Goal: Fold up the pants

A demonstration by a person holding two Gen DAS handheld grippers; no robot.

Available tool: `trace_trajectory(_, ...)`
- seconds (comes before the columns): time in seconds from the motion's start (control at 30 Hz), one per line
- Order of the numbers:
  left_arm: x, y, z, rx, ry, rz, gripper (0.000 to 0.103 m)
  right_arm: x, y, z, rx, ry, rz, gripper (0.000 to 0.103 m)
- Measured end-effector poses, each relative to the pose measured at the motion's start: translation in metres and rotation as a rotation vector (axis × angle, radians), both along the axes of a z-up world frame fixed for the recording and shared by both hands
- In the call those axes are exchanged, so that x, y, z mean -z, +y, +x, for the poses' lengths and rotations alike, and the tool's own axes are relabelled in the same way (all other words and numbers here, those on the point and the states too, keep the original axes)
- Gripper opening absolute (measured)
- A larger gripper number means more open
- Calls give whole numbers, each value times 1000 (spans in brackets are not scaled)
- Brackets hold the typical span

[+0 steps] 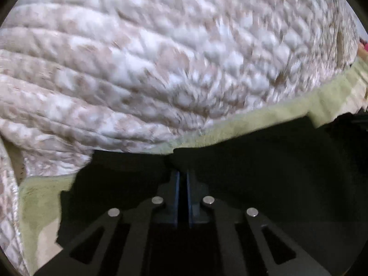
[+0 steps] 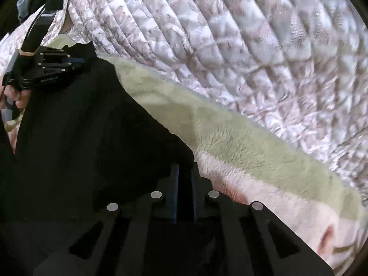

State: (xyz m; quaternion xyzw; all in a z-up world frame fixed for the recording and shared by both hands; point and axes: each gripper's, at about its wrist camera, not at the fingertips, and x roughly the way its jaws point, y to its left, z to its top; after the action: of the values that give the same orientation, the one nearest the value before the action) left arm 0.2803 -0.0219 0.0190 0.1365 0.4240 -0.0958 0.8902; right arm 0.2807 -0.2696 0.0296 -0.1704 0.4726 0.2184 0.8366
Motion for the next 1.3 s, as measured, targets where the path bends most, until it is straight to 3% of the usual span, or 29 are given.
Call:
trace_trajectory(0.13, -50, 20, -41, -35, -85, -80, 6, -45, -6, -32, 32, -84, 55, 8)
trace_trajectory(0.27, -89, 48, -105, -70, -161, -159, 6, -92, -10, -102, 60, -170, 130, 8)
trace_trajectory(0.37, -103, 73, -164, -112, -187, -232, 6, -106, -10, -163, 88, -188, 194, 8)
trace_trajectory(0.47, -90, 87, -235, -164, -121, -330, 6, -94, -13, -224, 170, -131, 279, 8)
trace_trajectory(0.63, -44, 103, -300, -196, 20, -363, 8, -29, -17, -292, 324, 53, 334, 9)
trace_trajectory(0.73, -33, 113, -325, -238, 62, -372, 8, 2, -31, -313, 430, 144, 408, 18)
trace_trajectory(0.8, -37, 122, -337, -266, 53, -407, 9, 0, -37, -329, 468, 112, 451, 36)
trace_trajectory(0.87, -45, 127, -344, -291, 18, -422, 22, -3, -43, -342, 494, 89, 504, 55)
trace_trajectory(0.9, -51, 128, -341, -299, 0, -431, 39, -4, -46, -346, 511, 79, 528, 59)
trace_trajectory(0.97, -53, 128, -335, -310, -14, -450, 56, 0, -54, -348, 560, 83, 566, 59)
trace_trajectory(1.1, -54, 105, -312, -269, 7, -403, 60, 8, -71, -344, 656, 111, 619, 59)
trace_trajectory(1.27, -34, 51, -276, -170, 19, -183, 60, 5, -81, -340, 714, 78, 661, 59)
trace_trajectory(1.3, -27, 43, -268, -166, 30, -132, 52, 6, -84, -341, 731, 78, 674, 59)
